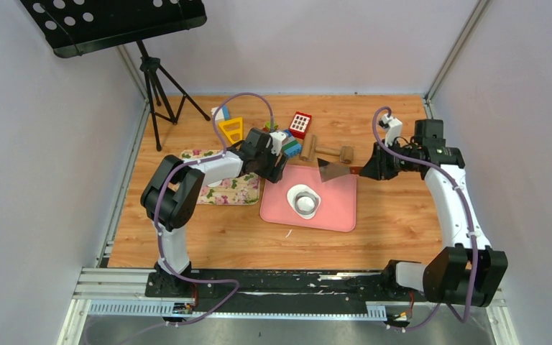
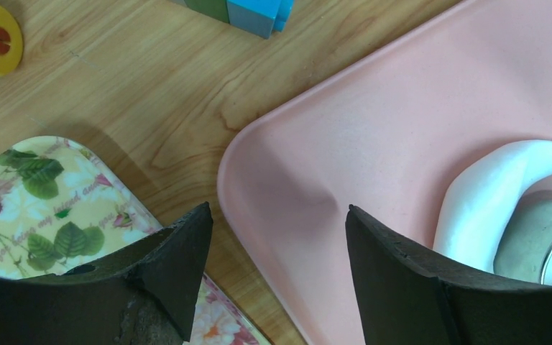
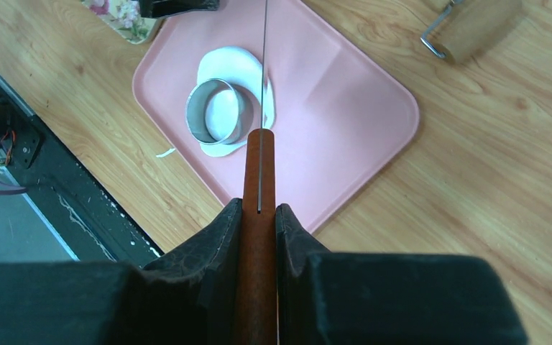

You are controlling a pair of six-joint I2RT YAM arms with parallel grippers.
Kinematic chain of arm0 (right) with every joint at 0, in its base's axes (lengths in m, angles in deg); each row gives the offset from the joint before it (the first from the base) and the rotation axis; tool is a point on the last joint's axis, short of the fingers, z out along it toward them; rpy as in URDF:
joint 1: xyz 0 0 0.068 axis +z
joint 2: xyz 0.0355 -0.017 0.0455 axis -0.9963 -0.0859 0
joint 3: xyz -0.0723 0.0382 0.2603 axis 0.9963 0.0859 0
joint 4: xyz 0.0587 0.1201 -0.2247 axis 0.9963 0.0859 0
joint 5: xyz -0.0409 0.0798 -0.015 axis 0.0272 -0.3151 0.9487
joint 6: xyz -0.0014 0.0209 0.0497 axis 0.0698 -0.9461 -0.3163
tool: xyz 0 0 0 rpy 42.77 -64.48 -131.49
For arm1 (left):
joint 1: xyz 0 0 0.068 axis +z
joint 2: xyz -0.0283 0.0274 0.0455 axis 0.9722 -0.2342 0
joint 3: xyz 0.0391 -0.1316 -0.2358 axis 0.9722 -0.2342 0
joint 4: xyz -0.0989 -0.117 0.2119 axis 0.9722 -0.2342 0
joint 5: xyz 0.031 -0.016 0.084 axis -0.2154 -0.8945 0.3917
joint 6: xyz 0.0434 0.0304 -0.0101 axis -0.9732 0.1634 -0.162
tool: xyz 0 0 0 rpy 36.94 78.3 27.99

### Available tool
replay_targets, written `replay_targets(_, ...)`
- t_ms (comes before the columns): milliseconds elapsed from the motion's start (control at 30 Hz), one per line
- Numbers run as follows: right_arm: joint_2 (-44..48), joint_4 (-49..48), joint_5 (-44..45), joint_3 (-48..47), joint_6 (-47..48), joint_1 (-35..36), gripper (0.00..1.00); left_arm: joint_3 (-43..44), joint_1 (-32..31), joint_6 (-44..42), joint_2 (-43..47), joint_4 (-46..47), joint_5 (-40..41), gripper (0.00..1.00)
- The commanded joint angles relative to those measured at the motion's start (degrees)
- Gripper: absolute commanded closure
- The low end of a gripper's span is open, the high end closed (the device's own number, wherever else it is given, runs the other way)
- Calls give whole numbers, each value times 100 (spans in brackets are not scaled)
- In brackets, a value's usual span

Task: Roll out the dumpling wrappers from the dough
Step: Remove the dumpling wrapper from the work surface.

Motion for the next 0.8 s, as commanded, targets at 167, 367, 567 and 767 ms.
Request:
replay_targets(167,-709,-19,-774,477,306,-921,100,93,-14,69,311,128,-211,23)
replay_targets(367,-1534,-16,-962,548,243,-1146,100,70,-12,103,365,132,-246,23)
replay_targets(567,-2011,59,-1022,521,216,-1203,100,57,-14,146,407,164,-343,23)
replay_targets(767,-2351,272,-1269,530,322,-1536,100,37,-14,182,414,202,-383,23)
